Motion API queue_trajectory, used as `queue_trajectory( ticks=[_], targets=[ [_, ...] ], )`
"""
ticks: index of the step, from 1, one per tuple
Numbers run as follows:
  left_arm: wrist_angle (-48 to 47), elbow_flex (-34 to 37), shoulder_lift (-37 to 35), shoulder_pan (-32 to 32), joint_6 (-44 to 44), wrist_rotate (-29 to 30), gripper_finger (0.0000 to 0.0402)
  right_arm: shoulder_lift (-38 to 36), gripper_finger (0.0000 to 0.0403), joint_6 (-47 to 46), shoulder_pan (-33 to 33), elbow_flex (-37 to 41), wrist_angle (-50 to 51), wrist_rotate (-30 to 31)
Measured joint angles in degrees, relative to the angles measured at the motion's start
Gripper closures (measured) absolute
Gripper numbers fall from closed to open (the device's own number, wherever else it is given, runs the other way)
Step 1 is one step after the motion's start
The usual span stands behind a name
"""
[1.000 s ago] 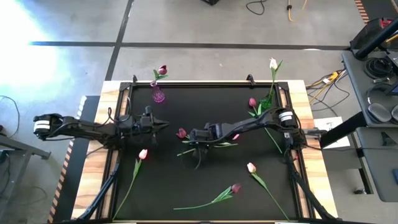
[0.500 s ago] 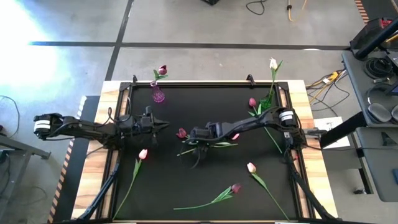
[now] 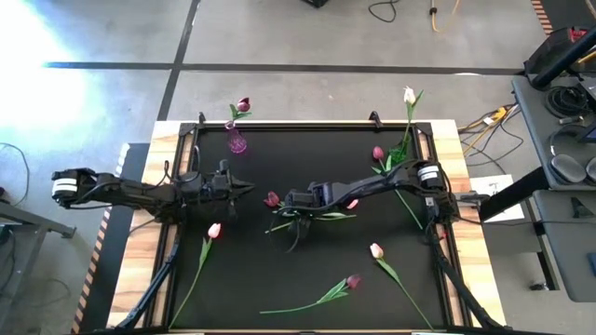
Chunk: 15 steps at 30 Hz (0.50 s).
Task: Sort flowers into vase by color
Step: Put the red flower into the violet vase
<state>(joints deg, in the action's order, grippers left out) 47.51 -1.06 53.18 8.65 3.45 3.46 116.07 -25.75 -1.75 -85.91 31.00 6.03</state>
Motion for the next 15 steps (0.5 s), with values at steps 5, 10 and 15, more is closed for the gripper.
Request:
queue_trajectory(
  ticks=[5, 10, 15],
  targets=[
    [0.4, 0.0, 1.1, 0.0, -0.4, 0.0, 0.0400, 2.5, 0.0224, 0.9, 1.0, 0.0, 0.0, -0.3],
    [0.8, 0.0, 1.6, 0.0, -1.3, -0.1, 0.0400, 3.6, 0.0239, 2.3, 1.8, -0.2, -0.4, -0.6],
    [1.5, 0.0, 2.2, 0.0, -1.6, -0.1, 0.0400, 3.4, 0.0281, 2.4, 2.0, -0.1, -0.5, -0.5]
  ],
)
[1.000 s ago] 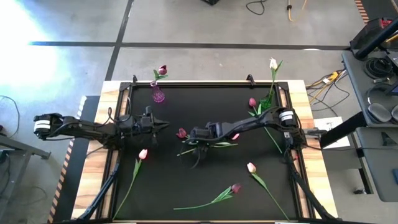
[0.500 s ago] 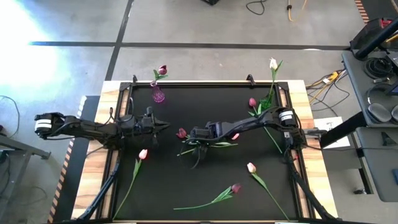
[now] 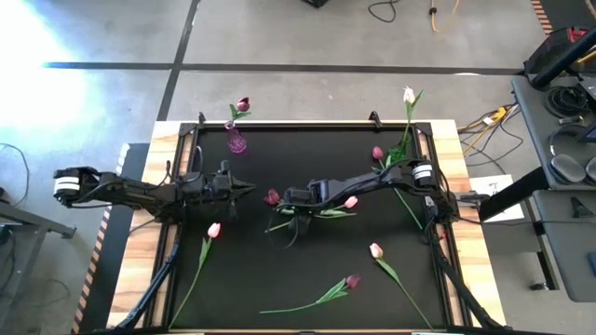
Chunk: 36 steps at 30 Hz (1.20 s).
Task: Sort flowers into vase by color
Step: Put the red flower into the violet vase
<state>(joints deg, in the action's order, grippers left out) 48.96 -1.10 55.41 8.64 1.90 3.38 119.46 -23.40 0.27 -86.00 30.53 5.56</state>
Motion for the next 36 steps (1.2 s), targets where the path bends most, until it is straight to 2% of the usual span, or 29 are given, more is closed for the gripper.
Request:
queue_trajectory(
  ticks=[8, 16, 23, 28, 36],
  targets=[
    [2.6, 0.0, -0.2, 0.0, -2.7, 0.0, 0.0401, -0.3, 0.0383, 1.5, -0.1, 0.1, -1.1, -1.0],
    [4.7, 0.1, -0.4, 0.0, -2.9, 0.0, 0.0401, -4.3, 0.0385, 5.1, -3.0, 0.5, -3.5, 8.1],
    [6.7, 0.3, -0.8, 0.0, -2.9, -0.1, 0.0401, -9.7, 0.0385, 7.9, -6.9, 5.1, -12.1, 16.5],
    [8.3, 0.5, -1.0, 0.0, -3.0, -0.5, 0.0401, -14.6, 0.0385, 15.9, -9.2, 12.4, -27.3, 18.9],
    [9.6, 0.5, -1.1, 0.0, -2.7, -5.5, 0.0402, -17.1, 0.0385, 29.1, -9.4, 25.9, -62.6, 18.0]
  ],
)
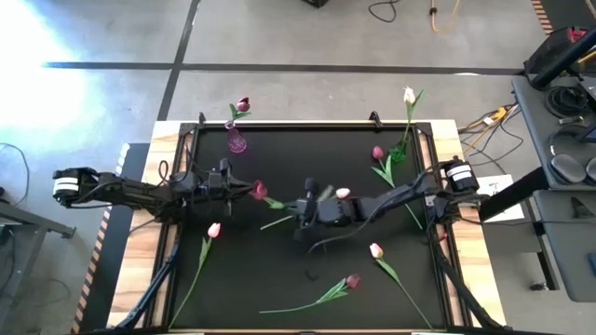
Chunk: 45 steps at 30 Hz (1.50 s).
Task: Sort flowers into vase by color
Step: Put the red flower into the violet vase
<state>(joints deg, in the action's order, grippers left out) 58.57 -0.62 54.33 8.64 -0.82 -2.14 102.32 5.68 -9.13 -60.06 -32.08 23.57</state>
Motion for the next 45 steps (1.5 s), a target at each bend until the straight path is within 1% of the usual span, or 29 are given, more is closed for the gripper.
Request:
queue_trajectory(
  ticks=[4, 7, 10, 14, 19, 21, 26, 31, 36, 40, 43, 45],
  targets=[
    [0.4, -0.5, 0.0, 0.0, 0.0, -2.3, 0.0401, 0.1, 0.0385, 5.7, 0.0, 2.6, -12.3, 0.0],
    [1.3, -1.5, 0.1, 0.0, 0.0, -6.1, 0.0393, 0.1, 0.0385, 7.5, 0.0, 2.6, -16.7, 0.0],
    [2.0, -2.9, 0.1, 0.0, 0.0, -9.4, 0.0373, 0.1, 0.0385, 8.5, 0.0, 0.8, -16.6, -0.1],
    [1.8, -5.5, 0.5, -0.2, 0.1, -12.2, 0.0342, 0.1, 0.0385, 8.5, 0.0, -2.0, -16.7, -0.2],
    [0.8, -8.3, 2.8, -0.4, 0.6, -15.2, 0.0307, 0.1, 0.0385, 8.7, 0.0, -5.3, -16.8, -3.4],
    [0.6, -9.7, 4.4, -0.7, 1.2, -15.8, 0.0299, 0.8, 0.0385, 9.6, 0.0, -6.7, -17.6, -4.5],
    [0.9, -13.6, 9.1, -1.8, 1.8, -17.8, 0.0294, 3.7, 0.0385, 12.5, 0.0, -8.7, -22.2, -4.7],
    [4.4, -15.9, 13.1, -2.1, 1.6, -18.5, 0.0298, 4.8, 0.0385, 13.7, 0.0, -9.6, -24.0, -4.6],
    [6.1, -16.6, 15.5, -2.1, 1.1, -18.5, 0.0317, 4.9, 0.0385, 13.8, 0.0, -9.6, -24.3, -4.6],
    [9.0, -16.6, 16.6, -2.1, -0.3, -18.5, 0.0342, 4.9, 0.0385, 13.8, 0.0, -9.5, -24.3, -4.5],
    [9.7, -16.6, 17.0, -2.1, -1.4, -18.5, 0.0372, 4.9, 0.0385, 13.1, 0.0, -9.5, -24.4, -4.3],
    [9.6, -16.6, 16.8, -2.1, -1.4, -18.3, 0.0392, 4.9, 0.0385, 12.7, 0.1, -9.5, -24.5, -2.8]
  ],
)
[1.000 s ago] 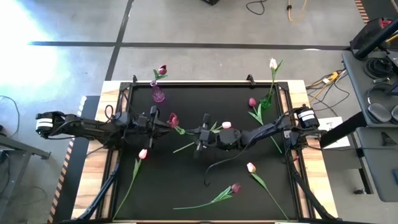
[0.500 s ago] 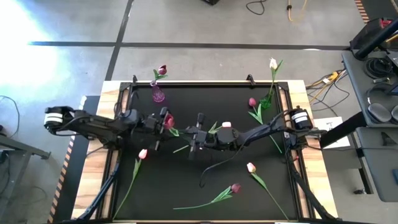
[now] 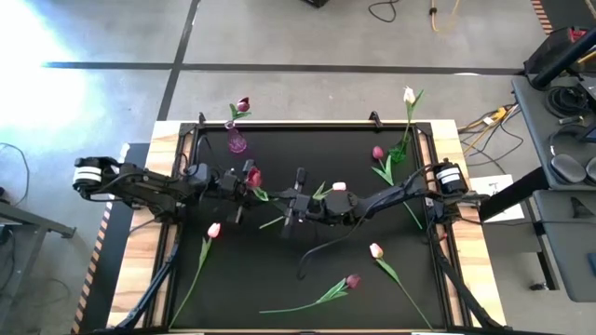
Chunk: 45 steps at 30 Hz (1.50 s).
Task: Sort flowers into vase by color
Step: Put the red flower into the violet vase
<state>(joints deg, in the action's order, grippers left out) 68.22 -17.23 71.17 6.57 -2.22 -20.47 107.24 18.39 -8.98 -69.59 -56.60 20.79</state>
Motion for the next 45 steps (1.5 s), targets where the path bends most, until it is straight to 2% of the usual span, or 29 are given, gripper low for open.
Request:
queue_trajectory(
  ticks=[5, 9, 14, 18, 23, 26, 29, 34, 36, 38, 41, 45],
  targets=[
    [-0.8, 0.0, -0.9, 0.1, -0.1, 2.1, 0.0398, 0.0, 0.0355, 0.2, 0.0, -0.1, 0.2, 5.6],
    [-1.7, 0.0, -1.2, 0.3, 1.1, 2.7, 0.0400, 0.0, 0.0302, 0.7, -0.1, 0.0, 1.3, 8.0],
    [-4.3, 0.0, -1.9, 0.7, 3.4, 6.4, 0.0401, -0.5, 0.0235, 0.9, -0.5, 0.0, 4.4, 10.6],
    [-7.3, 0.1, -3.9, 2.1, 4.2, 6.9, 0.0401, -1.8, 0.0202, 4.2, -1.8, 0.0, 8.3, 17.8],
    [-15.5, 0.1, -10.1, 4.4, 6.7, 10.2, 0.0401, -4.7, 0.0192, 10.9, -5.5, 0.2, 12.3, 27.5],
    [-21.2, 0.1, -15.0, 5.7, 7.8, 13.1, 0.0401, -6.6, 0.0198, 12.3, -7.4, 0.7, 15.6, 30.3],
    [-27.1, 0.1, -20.1, 6.3, 9.7, 20.1, 0.0401, -8.8, 0.0222, 10.5, -8.4, 2.2, 21.6, 30.1],
    [-33.0, 0.1, -27.9, 7.0, 13.8, 37.6, 0.0401, -11.1, 0.0307, 5.0, -8.5, 7.9, 23.8, 30.0],
    [-33.9, 0.1, -30.5, 7.2, 15.3, 42.7, 0.0401, -11.7, 0.0349, 3.1, -8.2, 10.4, 23.0, 29.5],
    [-33.8, 0.1, -32.9, 7.4, 17.2, 45.5, 0.0401, -11.8, 0.0381, 1.9, -7.9, 12.7, 21.7, 28.4],
    [-33.2, 0.1, -35.9, 8.4, 19.8, 48.4, 0.0401, -11.8, 0.0389, -0.1, -7.6, 15.3, 19.7, 28.2],
    [-32.4, 0.1, -39.0, 12.1, 20.6, 48.9, 0.0402, -11.8, 0.0393, -1.3, -7.5, 17.6, 17.1, 28.2]
  ],
)
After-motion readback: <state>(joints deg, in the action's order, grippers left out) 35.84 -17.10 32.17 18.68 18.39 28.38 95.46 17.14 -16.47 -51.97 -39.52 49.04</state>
